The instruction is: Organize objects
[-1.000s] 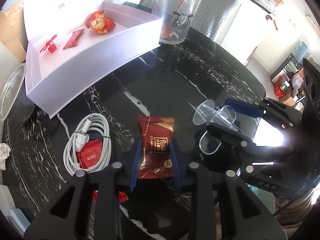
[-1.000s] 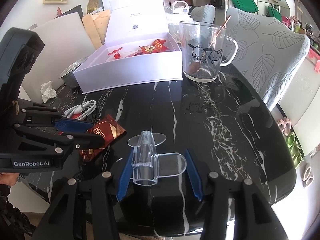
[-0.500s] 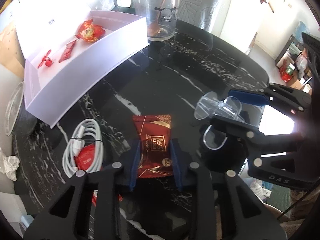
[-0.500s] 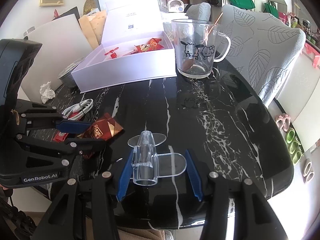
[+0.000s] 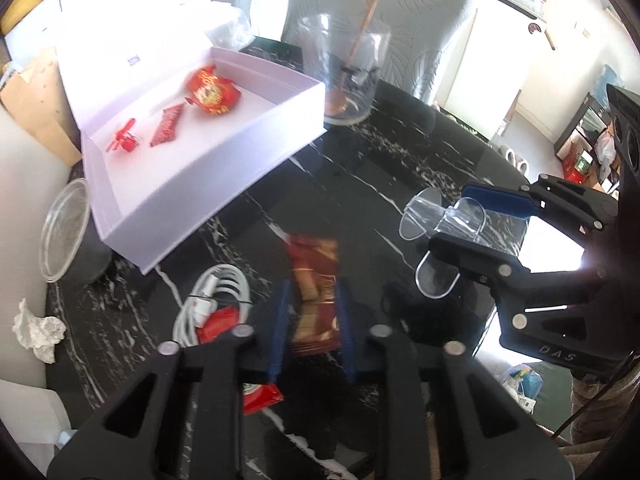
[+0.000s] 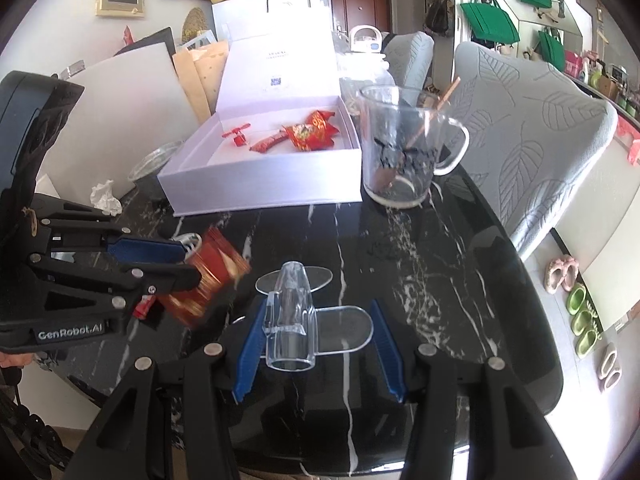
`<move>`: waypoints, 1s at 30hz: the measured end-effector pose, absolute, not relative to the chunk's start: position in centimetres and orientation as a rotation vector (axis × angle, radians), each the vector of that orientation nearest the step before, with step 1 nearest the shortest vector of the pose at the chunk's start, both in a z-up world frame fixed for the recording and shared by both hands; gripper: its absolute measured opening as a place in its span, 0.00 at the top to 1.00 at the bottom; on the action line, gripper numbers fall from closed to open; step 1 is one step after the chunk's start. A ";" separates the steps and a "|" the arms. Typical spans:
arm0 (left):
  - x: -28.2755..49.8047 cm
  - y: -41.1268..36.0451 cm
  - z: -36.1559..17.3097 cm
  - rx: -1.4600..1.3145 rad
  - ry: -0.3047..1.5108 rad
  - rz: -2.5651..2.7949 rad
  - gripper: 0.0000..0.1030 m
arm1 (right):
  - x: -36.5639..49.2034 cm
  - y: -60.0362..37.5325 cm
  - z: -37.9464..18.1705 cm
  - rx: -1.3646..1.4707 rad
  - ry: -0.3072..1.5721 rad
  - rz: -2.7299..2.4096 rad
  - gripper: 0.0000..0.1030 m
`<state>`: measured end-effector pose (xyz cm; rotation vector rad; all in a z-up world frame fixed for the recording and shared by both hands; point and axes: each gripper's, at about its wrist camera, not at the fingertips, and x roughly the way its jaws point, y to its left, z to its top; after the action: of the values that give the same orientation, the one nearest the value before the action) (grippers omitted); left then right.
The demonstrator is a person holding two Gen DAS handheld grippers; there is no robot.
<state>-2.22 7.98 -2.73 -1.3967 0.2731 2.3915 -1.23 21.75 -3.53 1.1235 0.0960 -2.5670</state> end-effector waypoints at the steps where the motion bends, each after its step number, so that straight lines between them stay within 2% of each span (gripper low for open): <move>1: -2.3 7.7 -2.4 -1.391 0.257 2.397 0.82 | -1.4 21.6 -3.3 1.109 0.098 -2.565 0.49; 9: -2.6 6.4 -3.0 -1.410 0.188 2.382 0.82 | -1.9 20.1 -3.2 1.099 0.103 -2.538 0.49; 15: -2.4 7.0 -4.5 -1.404 0.251 2.359 0.79 | -1.2 20.6 -4.4 1.144 0.099 -2.532 0.49; 18: -2.4 7.4 -5.2 -1.408 0.276 2.341 0.66 | -0.7 21.3 -5.0 1.170 0.083 -2.535 0.49; 20: -2.4 7.5 -5.6 -1.401 0.270 2.327 0.49 | -0.5 21.8 -5.4 1.186 0.073 -2.538 0.49; 21: -2.3 7.6 -5.7 -1.396 0.265 2.324 0.46 | -0.4 22.0 -5.5 1.191 0.069 -2.539 0.49; 30: -2.1 8.6 -7.1 -1.330 0.339 2.302 0.44 | 0.1 23.2 -6.3 1.207 0.040 -2.536 0.49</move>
<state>-2.13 8.62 -7.06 -1.3296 0.3386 2.3024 0.10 23.24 -6.32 1.2066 0.0401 -2.5356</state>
